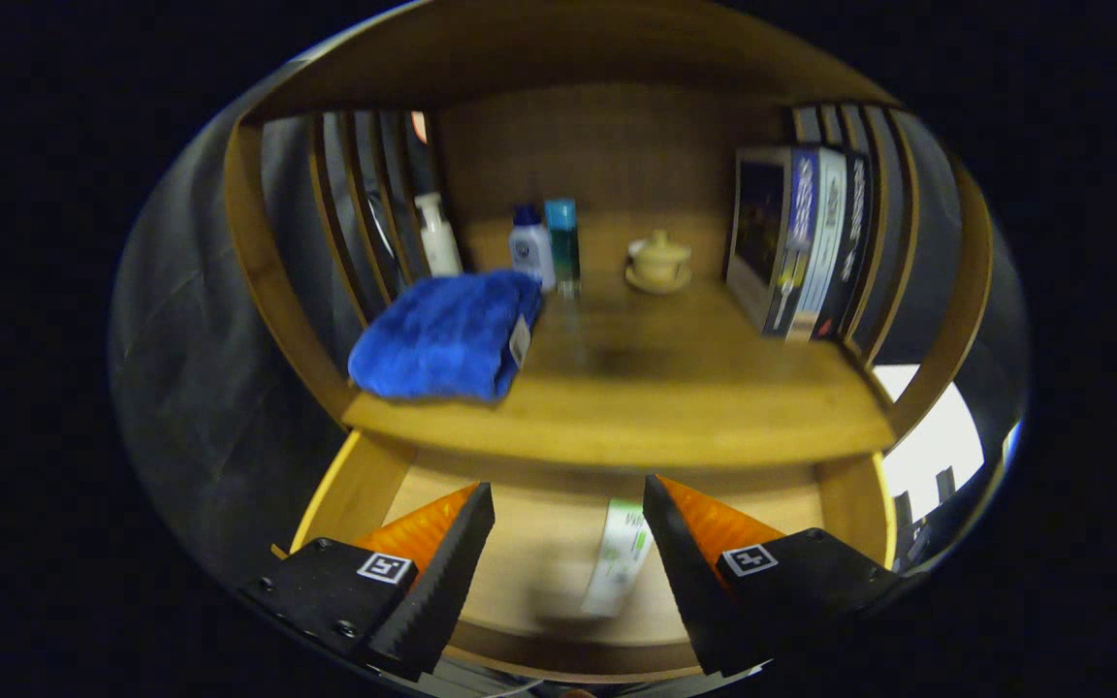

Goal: Pull open the drawer, take out the items inside it, and place them on the countertop above the cabinet.

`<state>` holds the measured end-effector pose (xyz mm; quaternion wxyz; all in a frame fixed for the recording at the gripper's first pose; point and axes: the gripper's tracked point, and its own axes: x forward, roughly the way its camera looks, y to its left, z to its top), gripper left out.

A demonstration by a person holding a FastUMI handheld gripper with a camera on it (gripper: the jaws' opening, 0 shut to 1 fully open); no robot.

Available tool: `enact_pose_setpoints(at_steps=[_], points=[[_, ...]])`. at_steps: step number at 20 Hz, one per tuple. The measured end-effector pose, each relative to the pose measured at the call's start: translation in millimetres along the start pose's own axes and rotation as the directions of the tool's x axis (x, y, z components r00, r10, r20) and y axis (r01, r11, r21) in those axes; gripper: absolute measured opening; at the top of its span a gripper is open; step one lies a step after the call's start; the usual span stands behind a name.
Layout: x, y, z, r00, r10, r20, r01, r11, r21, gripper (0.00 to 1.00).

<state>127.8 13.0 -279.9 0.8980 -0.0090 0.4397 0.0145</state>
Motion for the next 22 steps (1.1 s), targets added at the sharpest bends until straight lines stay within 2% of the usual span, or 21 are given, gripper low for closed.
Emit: enact_pose_setpoints(at_steps=[4,11,14,16,18,20,22], points=[[30.3,-4.5,-30.0,0.990,-0.028,-0.141,0.028,1.000,-0.004,1.00],[60.3,-11.5,-74.6,0.939,-0.058,-0.340,0.056,0.998,-0.015,1.00],[72.9,-20.2,-83.0,0.921,-0.097,-0.376,0.091,0.995,-0.034,0.99],[81.7,-25.1,-80.8,0.922,-0.125,-0.367,0.117,0.992,-0.045,0.99],[87.4,-29.5,-84.7,0.911,-0.159,-0.381,0.144,0.987,-0.068,0.96],[89.0,-39.0,-96.1,0.877,-0.199,-0.438,0.164,0.980,-0.116,0.93],[76.8,-27.1,-82.8,0.889,-0.134,-0.438,0.148,0.989,-0.002,0.81]])
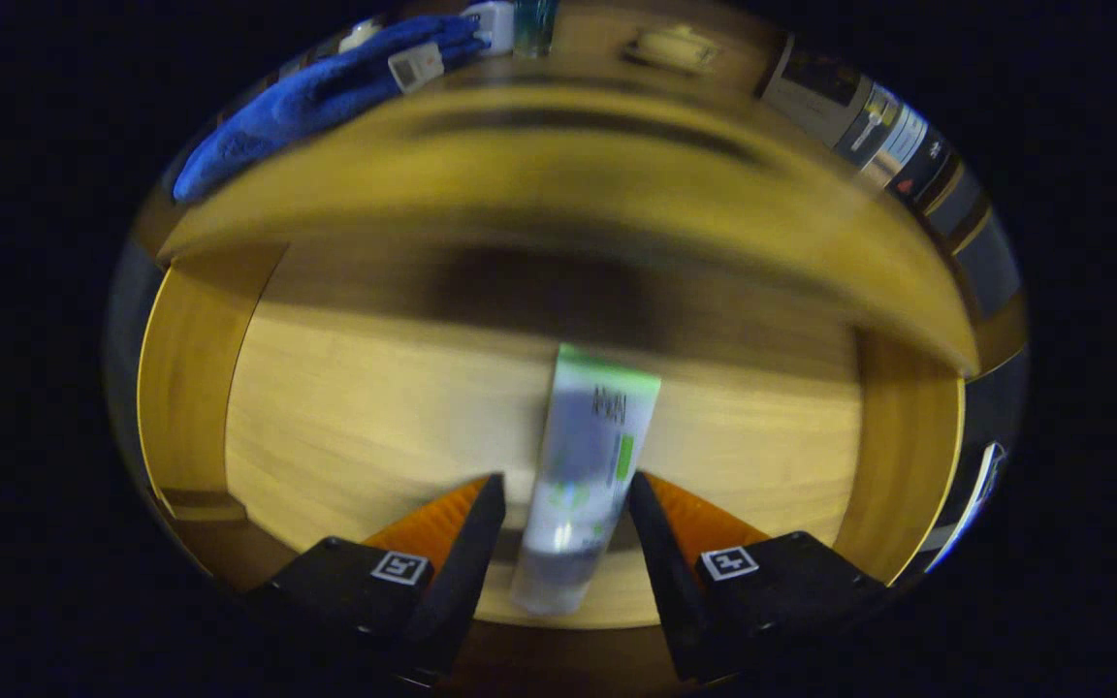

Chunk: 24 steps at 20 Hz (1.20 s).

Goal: Pull open the drawer, take out the items inside it, and place them on the countertop above the cabinet.

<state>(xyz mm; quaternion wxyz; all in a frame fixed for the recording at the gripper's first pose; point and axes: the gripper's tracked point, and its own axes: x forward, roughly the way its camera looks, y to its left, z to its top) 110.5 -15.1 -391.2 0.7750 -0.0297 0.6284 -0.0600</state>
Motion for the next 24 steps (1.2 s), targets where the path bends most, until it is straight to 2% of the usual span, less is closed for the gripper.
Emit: enact_pose_setpoints(at_steps=[2,3,9,16,17,18,19,22,23,24], points=[[-2.9,9.1,4.3,1.000,0.025,-0.007,-0.024,0.999,0.029,0.68],[-11.4,10.7,5.7,1.000,0.026,-0.017,-0.026,0.999,0.033,0.70],[-57.9,31.0,18.9,0.999,0.040,0.018,-0.041,0.999,0.015,0.52],[-147.5,61.2,40.2,0.992,0.078,0.098,-0.073,0.996,-0.045,0.52],[-169.9,54.4,23.6,0.989,0.091,0.119,-0.084,0.995,-0.058,0.52],[-180.2,26.9,2.7,0.985,0.105,0.139,-0.095,0.993,-0.072,0.52],[-205.6,63.0,25.4,0.980,0.118,0.161,-0.106,0.991,-0.081,0.52],[-269.6,71.5,9.0,0.963,0.180,0.202,-0.165,0.982,-0.092,0.52],[-229.6,78.3,28.4,0.955,0.199,0.218,-0.182,0.979,-0.096,0.52],[-246.9,78.7,26.3,0.949,0.213,0.233,-0.193,0.976,-0.104,0.52]])
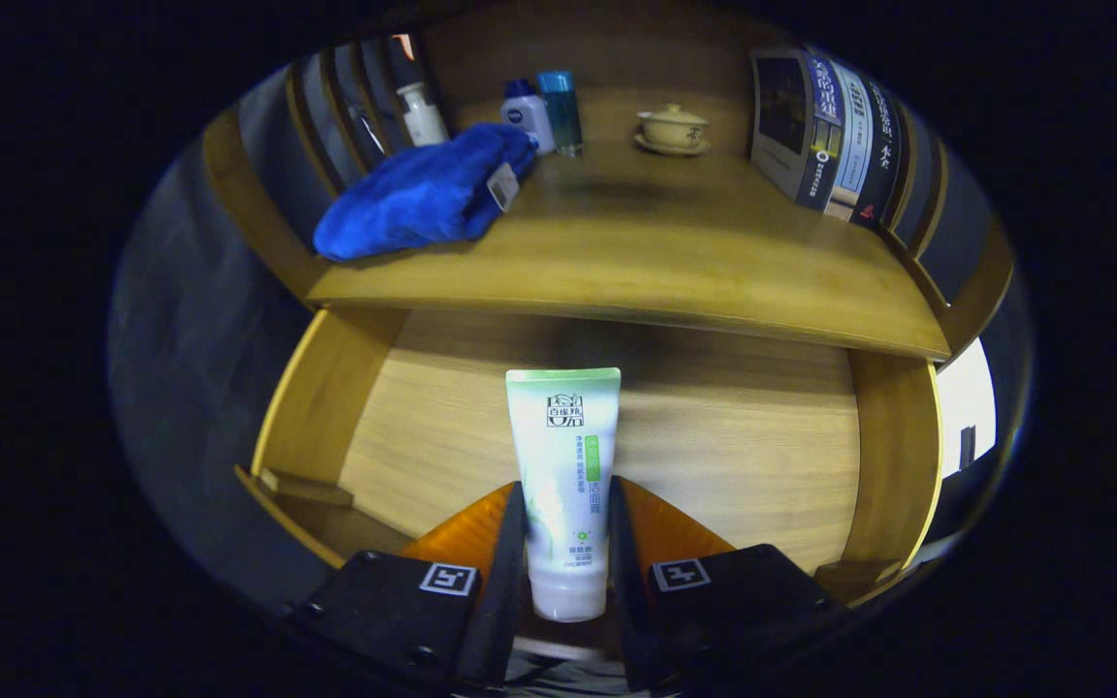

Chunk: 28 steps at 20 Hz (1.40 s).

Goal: Pull open the drawer, take out the items inside it, and place them on the countertop above the cabinet.

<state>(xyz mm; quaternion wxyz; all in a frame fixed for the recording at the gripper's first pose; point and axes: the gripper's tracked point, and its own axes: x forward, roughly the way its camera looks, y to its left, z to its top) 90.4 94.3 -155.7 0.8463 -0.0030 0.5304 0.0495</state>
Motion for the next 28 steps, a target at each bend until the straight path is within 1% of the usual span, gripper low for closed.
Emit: enact_pose_setpoints(at_steps=[1,2,6,7,10,15,17,19,22,24,26,28], points=[[-53.8,10.4,1.3,1.000,0.009,0.028,-0.009,1.000,-0.011,0.52],[-68.3,12.4,9.6,0.999,0.013,0.051,-0.012,1.000,-0.018,0.52],[-100.8,31.0,30.8,0.990,0.071,0.124,-0.070,0.997,-0.014,0.52],[-107.1,31.2,40.3,0.986,0.073,0.149,-0.071,0.997,-0.016,0.52],[-117.1,31.5,63.6,0.973,0.044,0.227,-0.046,0.999,0.003,0.52],[-113.4,46.9,115.0,0.943,0.076,0.323,-0.090,0.995,0.030,0.51],[-103.4,39.1,140.5,0.937,0.048,0.347,-0.064,0.997,0.035,0.51],[-84.0,28.0,161.9,0.938,0.011,0.345,-0.033,0.998,0.058,0.51],[-56.9,11.3,187.0,0.947,-0.002,0.320,-0.027,0.996,0.089,0.51],[-40.3,-1.3,196.3,0.955,-0.024,0.295,-0.005,0.995,0.097,0.51],[-27.9,-12.8,204.6,0.953,-0.064,0.296,0.033,0.993,0.110,0.51],[-19.2,-15.5,210.7,0.949,-0.071,0.307,0.034,0.992,0.123,0.51]])
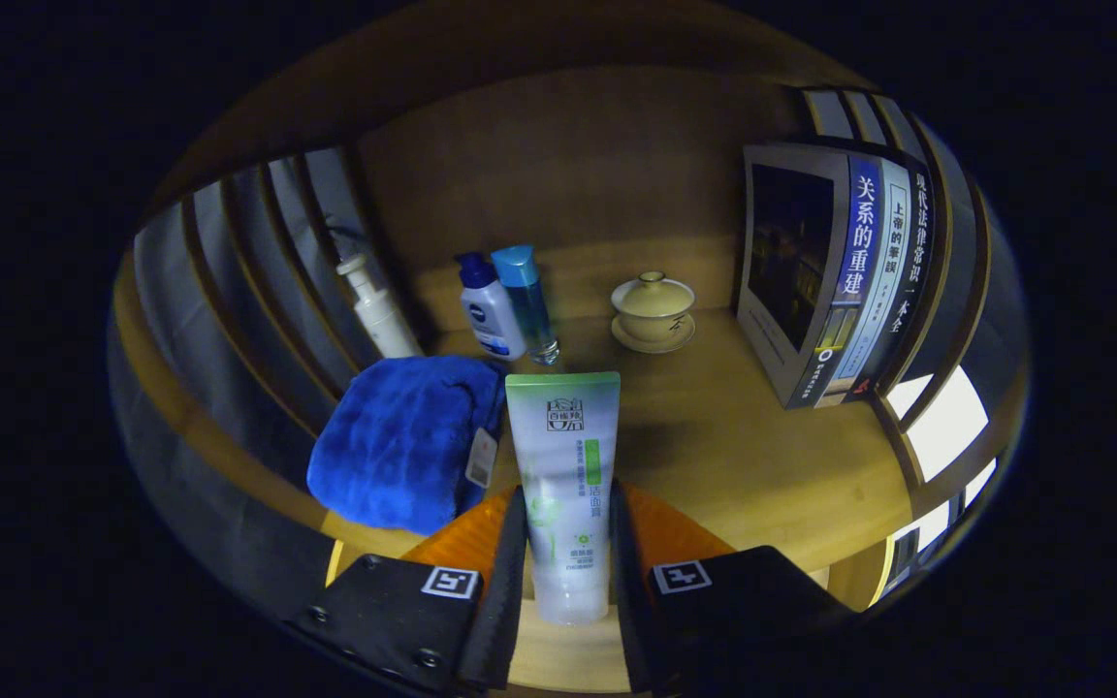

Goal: Pull open the drawer, take out the items inside it, and place them on the countertop above the cabinet.

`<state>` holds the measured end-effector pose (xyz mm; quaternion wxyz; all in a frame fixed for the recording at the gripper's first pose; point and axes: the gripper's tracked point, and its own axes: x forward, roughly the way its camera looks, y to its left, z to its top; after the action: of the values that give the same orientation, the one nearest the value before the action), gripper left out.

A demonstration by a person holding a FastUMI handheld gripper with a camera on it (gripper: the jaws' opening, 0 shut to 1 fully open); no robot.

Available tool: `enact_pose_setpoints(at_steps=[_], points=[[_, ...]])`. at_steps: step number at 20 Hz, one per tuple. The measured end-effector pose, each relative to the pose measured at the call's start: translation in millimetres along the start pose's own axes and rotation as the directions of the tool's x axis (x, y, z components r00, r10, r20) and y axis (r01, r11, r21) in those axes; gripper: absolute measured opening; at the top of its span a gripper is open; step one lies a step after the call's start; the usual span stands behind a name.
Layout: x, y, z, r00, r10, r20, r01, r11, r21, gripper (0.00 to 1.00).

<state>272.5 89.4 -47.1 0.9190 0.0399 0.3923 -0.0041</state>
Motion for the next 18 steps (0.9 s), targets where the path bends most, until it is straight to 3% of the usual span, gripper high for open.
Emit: enact_pose_setpoints(at_steps=[18], points=[[49.8,-16.0,-25.9,0.997,-0.076,-0.007,0.076,0.997,-0.014,0.57]])
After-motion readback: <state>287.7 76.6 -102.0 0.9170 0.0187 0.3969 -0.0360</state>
